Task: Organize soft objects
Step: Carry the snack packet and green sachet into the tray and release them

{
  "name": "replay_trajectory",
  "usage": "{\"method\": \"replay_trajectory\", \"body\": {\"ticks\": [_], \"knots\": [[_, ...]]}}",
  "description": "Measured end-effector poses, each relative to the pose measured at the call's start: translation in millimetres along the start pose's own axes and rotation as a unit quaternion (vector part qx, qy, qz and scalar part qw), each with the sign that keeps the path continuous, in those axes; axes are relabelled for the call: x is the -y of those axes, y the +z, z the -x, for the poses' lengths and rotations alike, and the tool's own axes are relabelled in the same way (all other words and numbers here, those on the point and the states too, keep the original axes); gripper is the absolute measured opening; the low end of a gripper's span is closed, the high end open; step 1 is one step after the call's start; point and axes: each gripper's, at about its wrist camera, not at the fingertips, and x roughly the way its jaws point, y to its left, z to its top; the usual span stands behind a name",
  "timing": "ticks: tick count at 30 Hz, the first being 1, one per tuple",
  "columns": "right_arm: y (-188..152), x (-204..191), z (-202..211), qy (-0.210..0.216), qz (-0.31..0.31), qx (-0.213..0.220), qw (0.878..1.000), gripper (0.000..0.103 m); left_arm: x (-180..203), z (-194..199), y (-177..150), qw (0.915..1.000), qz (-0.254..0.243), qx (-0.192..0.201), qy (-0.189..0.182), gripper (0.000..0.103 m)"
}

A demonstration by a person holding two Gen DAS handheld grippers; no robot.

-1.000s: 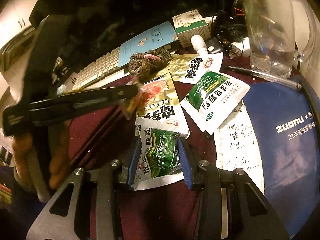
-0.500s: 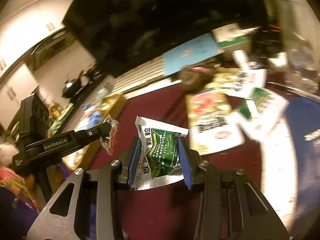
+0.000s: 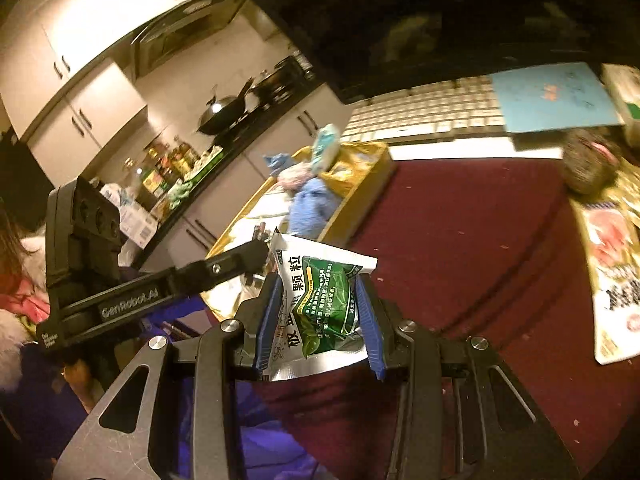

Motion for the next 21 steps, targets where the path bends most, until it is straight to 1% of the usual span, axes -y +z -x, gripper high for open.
{"method": "replay_trajectory", "body": {"ticks": [3,7,10,12,16,18,21], "knots": [[10.1,-7.0,-12.2,0.005,0.009,-0.012,1.0,0.037,-18.6,14.4,8.4,0.9996,0.016,0.021,0.01,0.008],[25.2,-18.5,-36.6,0.003,0.022,-0.027,0.999,0.038,-39.6,22.6,23.1,0.9984,0.036,0.036,0.026,0.008],[41.3,-26.6,-56.6,0.014,0.018,-0.04,0.999,0.037,-54.2,21.3,34.5,0.9973,0.049,0.046,0.031,0.008],[54.3,-34.9,-71.1,0.018,0.022,-0.039,0.999,0.038,-62.7,16.4,41.5,0.9961,0.058,0.049,0.045,0.008],[76.4,-49.7,-106.9,0.009,0.032,-0.041,0.999,0.038,-81.7,7.0,55.2,0.9944,0.074,0.051,0.055,0.009],[83.4,-48.5,-129.1,-0.004,0.039,-0.042,0.998,0.038,-90.5,2.0,62.6,0.9942,0.074,0.052,0.058,0.009],[84.2,-38.1,-155.1,-0.01,0.031,-0.05,0.998,0.038,-107.2,-12.8,68.2,0.9941,0.096,0.032,0.04,0.009]]}}
